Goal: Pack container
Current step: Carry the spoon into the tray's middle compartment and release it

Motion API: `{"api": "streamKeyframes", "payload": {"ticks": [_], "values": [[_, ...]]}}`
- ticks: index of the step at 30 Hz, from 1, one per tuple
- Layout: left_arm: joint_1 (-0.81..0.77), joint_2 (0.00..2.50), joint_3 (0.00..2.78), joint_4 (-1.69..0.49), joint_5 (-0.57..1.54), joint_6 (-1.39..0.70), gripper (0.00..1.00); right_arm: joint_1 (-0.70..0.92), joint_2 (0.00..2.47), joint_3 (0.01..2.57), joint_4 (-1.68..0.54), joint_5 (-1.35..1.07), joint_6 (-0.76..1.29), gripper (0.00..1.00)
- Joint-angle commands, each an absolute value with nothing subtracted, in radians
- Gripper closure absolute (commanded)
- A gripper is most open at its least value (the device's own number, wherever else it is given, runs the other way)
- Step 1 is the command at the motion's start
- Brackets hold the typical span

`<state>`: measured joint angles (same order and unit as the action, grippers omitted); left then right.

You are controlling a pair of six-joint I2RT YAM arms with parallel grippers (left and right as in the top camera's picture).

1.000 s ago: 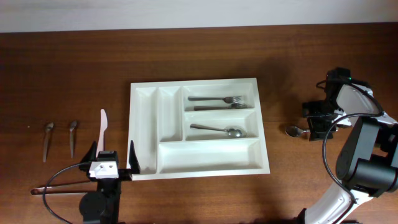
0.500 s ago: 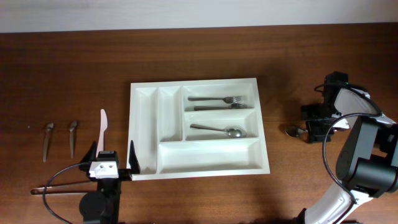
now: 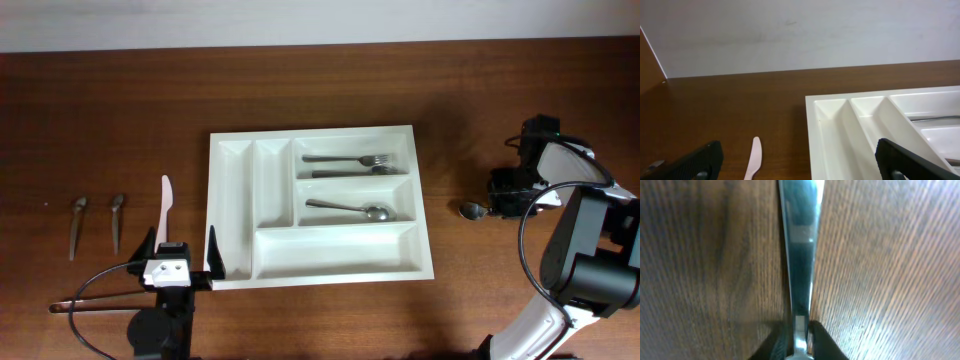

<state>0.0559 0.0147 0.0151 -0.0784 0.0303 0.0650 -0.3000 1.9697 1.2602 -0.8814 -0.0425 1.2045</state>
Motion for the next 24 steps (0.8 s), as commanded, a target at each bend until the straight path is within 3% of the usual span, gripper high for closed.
{"api": "streamKeyframes", "payload": {"ticks": [1,5,13,24], "values": [[0.062,0.012,0.009,-0.079,0.038,0.084,0.01,-0.295,1.989,1.234,-0.885,-0.015,1.212,0.89],[0.062,0.012,0.009,-0.079,0.038,0.084,0.01,-0.294,1.989,1.238,-0.885,-0.032,1.211,0.96],[0.062,0.012,0.009,-0.079,0.038,0.084,0.01,-0.274,1.987,1.343,-0.913,-0.052,1.147,0.96],[0.062,0.012,0.009,-0.079,0.038,0.084,0.01,-0.131,1.987,1.627,-1.144,-0.054,1.154,0.96]]}}
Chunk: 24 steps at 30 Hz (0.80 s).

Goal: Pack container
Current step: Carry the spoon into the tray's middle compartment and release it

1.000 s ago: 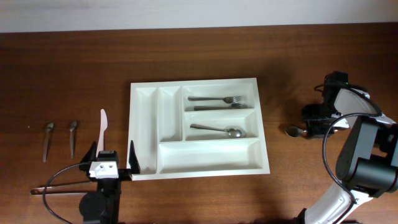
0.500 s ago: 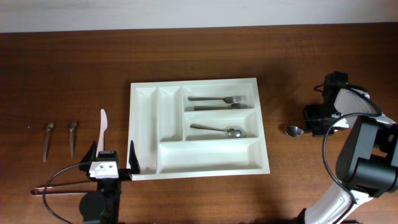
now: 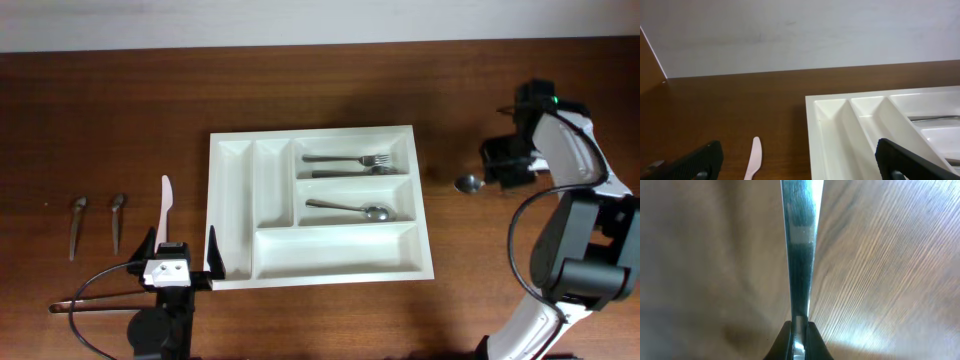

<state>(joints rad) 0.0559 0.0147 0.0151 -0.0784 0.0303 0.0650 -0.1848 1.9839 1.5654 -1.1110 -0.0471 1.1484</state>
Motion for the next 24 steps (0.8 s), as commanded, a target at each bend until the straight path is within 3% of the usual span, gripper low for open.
{"api": "streamKeyframes", "payload": {"ticks": [1,24], "values": [[0.062,0.012,0.009,-0.079,0.038,0.084,0.01,-0.109,1.987,1.647,-1.176,-0.057,1.177,0.96],[0.062,0.012,0.009,-0.079,0.038,0.084,0.01,0.383,1.982,1.676,-1.254,-0.228,1.513,0.96]]}}
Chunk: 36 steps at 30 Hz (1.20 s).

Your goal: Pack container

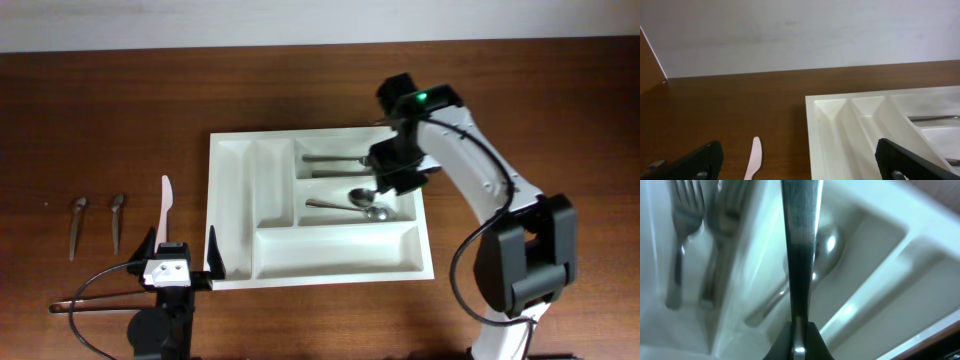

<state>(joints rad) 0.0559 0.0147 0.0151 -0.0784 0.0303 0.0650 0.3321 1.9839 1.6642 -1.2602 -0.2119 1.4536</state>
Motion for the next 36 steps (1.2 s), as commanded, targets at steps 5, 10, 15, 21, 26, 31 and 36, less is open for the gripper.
{"api": "streamKeyframes", "payload": {"ticks": [5,10,15,21,26,31,36], "values": [[0.062,0.012,0.009,-0.079,0.038,0.084,0.01,0.452,1.982,1.674,-1.22,-0.228,1.565,0.91],[0.062,0.012,0.009,-0.079,0.038,0.084,0.01,0.478,1.982,1.674,-1.182,-0.227,1.607,0.86],[0.062,0.012,0.009,-0.079,0.038,0.084,0.01,0.478,1.983,1.674,-1.146,-0.225,1.614,0.76],[0.062,0.012,0.009,-0.079,0.038,0.084,0.01,0.464,1.983,1.674,-1.132,-0.145,1.604,0.62],[0.062,0.012,0.009,-0.079,0.038,0.084,0.01,0.372,1.981,1.689,-1.045,-0.119,1.307,0.25],[0.062,0.012,0.009,-0.079,0.038,0.084,0.01,0.213,1.981,1.795,-1.076,-0.119,0.752,0.01],[0.062,0.012,0.009,-0.079,0.038,0.084,0.01,0.037,1.981,1.942,-1.256,-0.098,0.402,0.01]]}}
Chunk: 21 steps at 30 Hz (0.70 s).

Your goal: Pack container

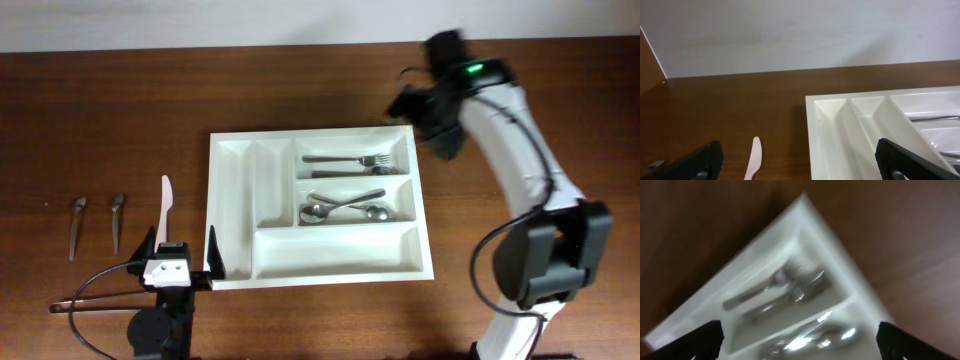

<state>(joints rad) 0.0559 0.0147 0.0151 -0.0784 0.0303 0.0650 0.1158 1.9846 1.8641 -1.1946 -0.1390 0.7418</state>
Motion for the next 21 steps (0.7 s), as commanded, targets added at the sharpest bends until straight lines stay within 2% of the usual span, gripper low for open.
{"api": "streamKeyframes", "payload": {"ticks": [1,9,13,21], "values": [[0.062,0.012,0.009,-0.079,0.038,0.084,0.01,0.008,1.981,1.965,-1.293,-0.075,0.384,0.01],[0.062,0.012,0.009,-0.079,0.038,0.084,0.01,-0.223,1.981,2.049,-1.531,-0.014,0.268,0.01],[0.062,0.012,0.009,-0.079,0.038,0.084,0.01,-0.274,1.981,2.049,-1.62,-0.014,0.163,0.01],[0.062,0.012,0.009,-0.079,0.038,0.084,0.01,-0.309,1.93,2.018,-1.699,-0.019,0.134,0.01]]}}
